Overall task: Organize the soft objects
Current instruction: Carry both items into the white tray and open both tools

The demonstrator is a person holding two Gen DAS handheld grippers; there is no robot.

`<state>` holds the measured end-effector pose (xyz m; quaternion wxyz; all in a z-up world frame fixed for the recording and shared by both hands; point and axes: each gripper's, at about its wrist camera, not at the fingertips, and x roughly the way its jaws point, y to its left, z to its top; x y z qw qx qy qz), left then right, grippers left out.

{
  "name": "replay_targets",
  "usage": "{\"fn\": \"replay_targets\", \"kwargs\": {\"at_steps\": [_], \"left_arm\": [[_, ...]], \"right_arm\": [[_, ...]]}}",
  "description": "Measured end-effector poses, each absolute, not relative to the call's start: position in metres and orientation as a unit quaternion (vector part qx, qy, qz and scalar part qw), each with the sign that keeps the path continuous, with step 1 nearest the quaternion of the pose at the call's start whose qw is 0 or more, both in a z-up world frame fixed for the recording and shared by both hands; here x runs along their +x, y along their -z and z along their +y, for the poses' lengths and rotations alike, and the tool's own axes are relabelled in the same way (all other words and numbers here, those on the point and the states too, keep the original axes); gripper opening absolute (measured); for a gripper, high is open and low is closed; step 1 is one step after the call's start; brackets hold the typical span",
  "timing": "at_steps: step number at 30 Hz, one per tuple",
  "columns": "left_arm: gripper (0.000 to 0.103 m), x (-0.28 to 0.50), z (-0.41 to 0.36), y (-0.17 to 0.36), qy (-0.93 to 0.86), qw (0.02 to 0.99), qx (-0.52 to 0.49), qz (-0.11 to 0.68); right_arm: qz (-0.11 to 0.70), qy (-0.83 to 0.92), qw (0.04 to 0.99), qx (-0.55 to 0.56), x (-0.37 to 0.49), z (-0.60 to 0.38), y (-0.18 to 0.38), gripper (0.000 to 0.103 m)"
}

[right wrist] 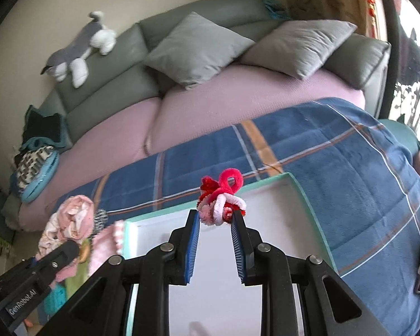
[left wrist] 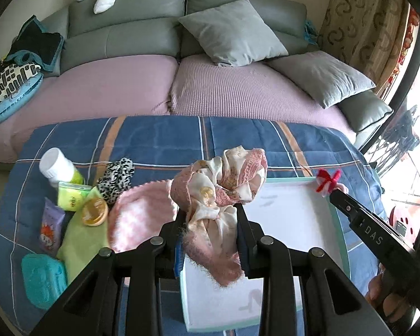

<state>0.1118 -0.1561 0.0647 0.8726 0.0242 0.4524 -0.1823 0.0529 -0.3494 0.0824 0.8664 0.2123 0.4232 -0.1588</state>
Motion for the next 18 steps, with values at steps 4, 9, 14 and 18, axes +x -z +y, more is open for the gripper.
{"fn": "replay_targets", "kwargs": {"at_steps": [4, 9, 14, 18], "left_arm": [[0.032, 0.121, -0.167, -0.051, 0.178, 0.868, 0.024, 0.463], [0.032, 0.129, -0.182, -0.029, 0.175, 0.859, 0.040, 0.479], [0.034, 0.137, -0.196, -0.014, 0.178, 0.853, 0.047, 0.489], [0.042, 0.137, -0.203, 0.001, 0.184, 0.844, 0.053, 0.500]], "right_arm": [[0.430, 0.181, 0.857, 0.217, 0.051, -0.362, -0.070, 0.025], [0.446, 0.188, 0.845, 0.227, 0.051, -0.372, -0.050, 0.025], [0.471, 0.205, 0.836, 0.191, 0.052, -0.374, -0.039, 0.027], [0.477, 0.202, 0.833, 0.194, 0.051, -0.376, -0.036, 0.027]]}}
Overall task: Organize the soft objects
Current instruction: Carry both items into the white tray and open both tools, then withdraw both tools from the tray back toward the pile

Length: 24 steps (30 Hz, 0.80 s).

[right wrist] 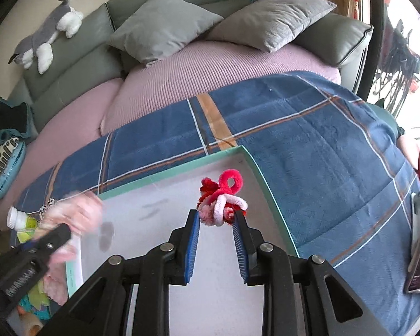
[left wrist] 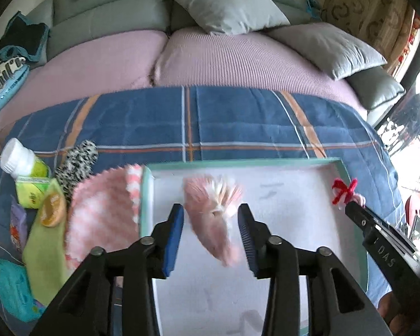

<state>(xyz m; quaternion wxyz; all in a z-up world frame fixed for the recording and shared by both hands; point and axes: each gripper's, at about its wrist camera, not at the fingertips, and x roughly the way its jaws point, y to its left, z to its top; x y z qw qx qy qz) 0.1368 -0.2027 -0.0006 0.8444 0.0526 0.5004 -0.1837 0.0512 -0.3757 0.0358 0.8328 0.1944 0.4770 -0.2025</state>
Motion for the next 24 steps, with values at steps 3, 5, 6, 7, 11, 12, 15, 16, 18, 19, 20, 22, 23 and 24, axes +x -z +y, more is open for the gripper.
{"fn": "replay_targets", "kwargs": {"at_steps": [3, 5, 6, 7, 11, 12, 15, 16, 18, 19, 20, 22, 23, 24], "left_arm": [[0.043, 0.132, -0.204, 0.007, 0.185, 0.842, 0.064, 0.502], [0.044, 0.130, -0.203, 0.008, 0.185, 0.841, 0.061, 0.504], [0.044, 0.130, -0.202, 0.008, 0.185, 0.841, 0.059, 0.505], [0.044, 0.129, -0.201, 0.008, 0.184, 0.841, 0.056, 0.506], [0.053, 0.127, -0.195, 0.004, 0.177, 0.847, 0.053, 0.499], [0.056, 0.128, -0.194, 0.003, 0.176, 0.848, 0.052, 0.497], [0.057, 0.129, -0.189, 0.000, 0.166, 0.851, 0.051, 0.496], [0.057, 0.129, -0.187, -0.001, 0.161, 0.853, 0.055, 0.493], [0.060, 0.130, -0.185, -0.002, 0.154, 0.856, 0.061, 0.490], [0.064, 0.130, -0.183, -0.002, 0.150, 0.857, 0.062, 0.488], [0.078, 0.131, -0.181, -0.002, 0.146, 0.859, 0.062, 0.486], [0.085, 0.132, -0.178, -0.003, 0.141, 0.864, 0.059, 0.480], [0.085, 0.133, -0.175, -0.004, 0.137, 0.866, 0.057, 0.478], [0.085, 0.134, -0.173, -0.004, 0.135, 0.866, 0.056, 0.478]], "right_arm": [[0.481, 0.204, 0.834, 0.177, 0.053, -0.371, -0.037, 0.027], [0.485, 0.207, 0.833, 0.165, 0.055, -0.369, -0.036, 0.028], [0.487, 0.208, 0.833, 0.160, 0.055, -0.367, -0.036, 0.028], [0.488, 0.207, 0.833, 0.159, 0.055, -0.367, -0.035, 0.028], [0.493, 0.212, 0.829, 0.156, 0.055, -0.367, -0.034, 0.031], [0.494, 0.217, 0.827, 0.156, 0.054, -0.368, -0.033, 0.036], [0.497, 0.226, 0.823, 0.160, 0.052, -0.371, -0.033, 0.060], [0.495, 0.228, 0.823, 0.161, 0.052, -0.372, -0.033, 0.066], [0.495, 0.233, 0.821, 0.160, 0.051, -0.373, -0.034, 0.068], [0.496, 0.235, 0.821, 0.158, 0.052, -0.373, -0.034, 0.071], [0.498, 0.238, 0.820, 0.155, 0.052, -0.373, -0.033, 0.076], [0.503, 0.242, 0.817, 0.144, 0.053, -0.372, -0.031, 0.082], [0.504, 0.244, 0.816, 0.139, 0.054, -0.371, -0.031, 0.084], [0.505, 0.246, 0.816, 0.134, 0.055, -0.370, -0.030, 0.085]]}}
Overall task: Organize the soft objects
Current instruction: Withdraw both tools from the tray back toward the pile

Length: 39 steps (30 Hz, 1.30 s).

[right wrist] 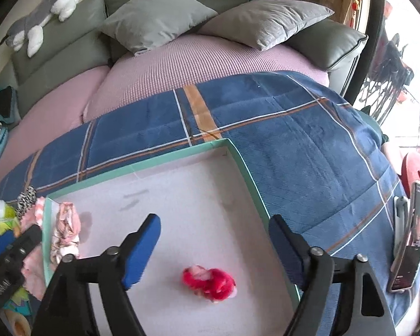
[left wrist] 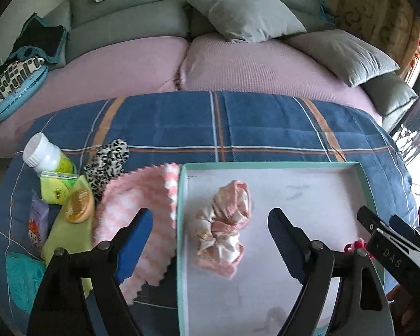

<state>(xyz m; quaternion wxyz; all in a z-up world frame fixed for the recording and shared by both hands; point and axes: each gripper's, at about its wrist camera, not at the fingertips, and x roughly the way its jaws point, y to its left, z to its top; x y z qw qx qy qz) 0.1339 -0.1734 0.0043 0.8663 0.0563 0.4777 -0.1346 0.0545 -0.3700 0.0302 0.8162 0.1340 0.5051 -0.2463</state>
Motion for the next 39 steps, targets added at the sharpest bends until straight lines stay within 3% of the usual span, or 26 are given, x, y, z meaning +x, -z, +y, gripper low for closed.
{"fn": "replay_targets", "kwargs": {"at_steps": [4, 11, 15, 29, 39], "left_arm": [[0.086, 0.138, -0.165, -0.004, 0.117, 0.870, 0.059, 0.476], [0.087, 0.144, -0.146, -0.008, 0.096, 0.878, 0.042, 0.466], [0.093, 0.144, -0.141, -0.012, 0.104, 0.881, 0.033, 0.461], [0.095, 0.143, -0.115, -0.036, 0.083, 0.907, 0.000, 0.412], [0.095, 0.147, -0.075, -0.050, 0.047, 0.919, -0.027, 0.391]], "right_arm": [[0.491, 0.246, 0.824, 0.141, 0.054, -0.370, -0.032, 0.103], [0.467, 0.255, 0.828, 0.175, 0.050, -0.378, -0.037, 0.103], [0.467, 0.256, 0.828, 0.174, 0.050, -0.378, -0.037, 0.103], [0.440, 0.229, 0.845, 0.197, 0.049, -0.373, -0.050, 0.103], [0.444, 0.198, 0.861, 0.153, 0.062, -0.346, -0.054, 0.103]]}}
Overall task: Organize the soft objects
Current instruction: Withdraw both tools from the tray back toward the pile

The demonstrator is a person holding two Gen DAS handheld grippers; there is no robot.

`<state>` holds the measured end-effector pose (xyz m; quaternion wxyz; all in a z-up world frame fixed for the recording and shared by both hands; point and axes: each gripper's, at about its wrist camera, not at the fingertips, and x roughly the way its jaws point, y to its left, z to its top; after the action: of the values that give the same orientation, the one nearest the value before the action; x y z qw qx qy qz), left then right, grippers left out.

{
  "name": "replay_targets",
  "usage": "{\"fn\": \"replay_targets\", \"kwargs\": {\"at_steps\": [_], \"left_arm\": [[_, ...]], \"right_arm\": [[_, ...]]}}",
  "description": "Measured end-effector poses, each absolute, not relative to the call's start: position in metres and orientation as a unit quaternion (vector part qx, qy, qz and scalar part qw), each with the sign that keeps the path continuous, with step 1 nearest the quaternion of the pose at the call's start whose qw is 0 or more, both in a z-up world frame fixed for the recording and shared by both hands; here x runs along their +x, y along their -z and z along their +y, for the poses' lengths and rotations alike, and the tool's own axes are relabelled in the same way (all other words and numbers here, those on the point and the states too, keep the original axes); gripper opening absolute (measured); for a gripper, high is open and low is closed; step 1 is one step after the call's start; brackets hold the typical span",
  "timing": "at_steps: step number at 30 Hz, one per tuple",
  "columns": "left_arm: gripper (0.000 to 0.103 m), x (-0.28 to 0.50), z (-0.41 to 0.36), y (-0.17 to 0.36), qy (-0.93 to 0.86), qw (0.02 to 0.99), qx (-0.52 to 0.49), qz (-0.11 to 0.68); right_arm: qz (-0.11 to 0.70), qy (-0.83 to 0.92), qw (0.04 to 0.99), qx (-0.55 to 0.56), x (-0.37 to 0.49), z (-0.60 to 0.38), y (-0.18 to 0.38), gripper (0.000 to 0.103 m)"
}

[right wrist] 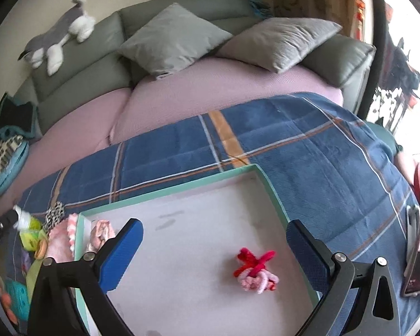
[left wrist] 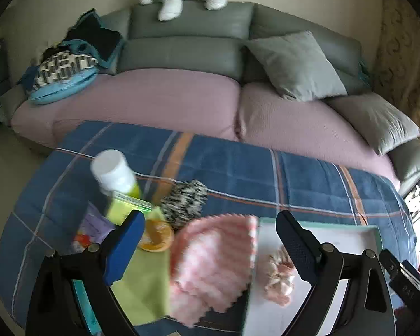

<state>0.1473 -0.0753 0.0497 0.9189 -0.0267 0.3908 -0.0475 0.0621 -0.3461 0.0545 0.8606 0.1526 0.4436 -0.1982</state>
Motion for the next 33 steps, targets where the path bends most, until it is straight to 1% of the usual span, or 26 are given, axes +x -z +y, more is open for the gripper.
{"fn": "replay_targets", "kwargs": {"at_steps": [8, 10, 13, 17, 24, 28, 33], "left_arm": [[0.095, 0.147, -0.022, -0.066, -0.027, 0.929, -0.045, 0.367], [0.095, 0.147, -0.009, -0.069, -0.045, 0.929, -0.045, 0.364], [0.095, 0.148, 0.007, -0.069, -0.065, 0.927, -0.044, 0.366], [0.095, 0.150, 0.032, -0.065, -0.086, 0.922, -0.062, 0.373], [0.095, 0.155, 0.048, -0.053, -0.096, 0.918, -0.066, 0.379], [0.095, 0.161, 0.050, -0.044, -0.081, 0.910, -0.076, 0.399], [0.095, 0.165, 0.047, -0.034, -0.065, 0.903, -0.069, 0.418]], "right_arm": [[0.455, 0.142, 0.871, 0.120, 0.084, -0.299, -0.051, 0.103], [0.456, 0.124, 0.872, 0.126, 0.089, -0.289, -0.050, 0.103], [0.454, 0.105, 0.875, 0.133, 0.095, -0.277, -0.049, 0.103], [0.455, 0.083, 0.879, 0.117, 0.103, -0.258, -0.048, 0.103], [0.462, 0.030, 0.873, 0.156, 0.113, -0.238, -0.040, 0.103], [0.473, 0.011, 0.871, 0.128, 0.119, -0.217, -0.035, 0.103], [0.460, -0.021, 0.880, 0.117, 0.122, -0.197, -0.039, 0.103]]}}
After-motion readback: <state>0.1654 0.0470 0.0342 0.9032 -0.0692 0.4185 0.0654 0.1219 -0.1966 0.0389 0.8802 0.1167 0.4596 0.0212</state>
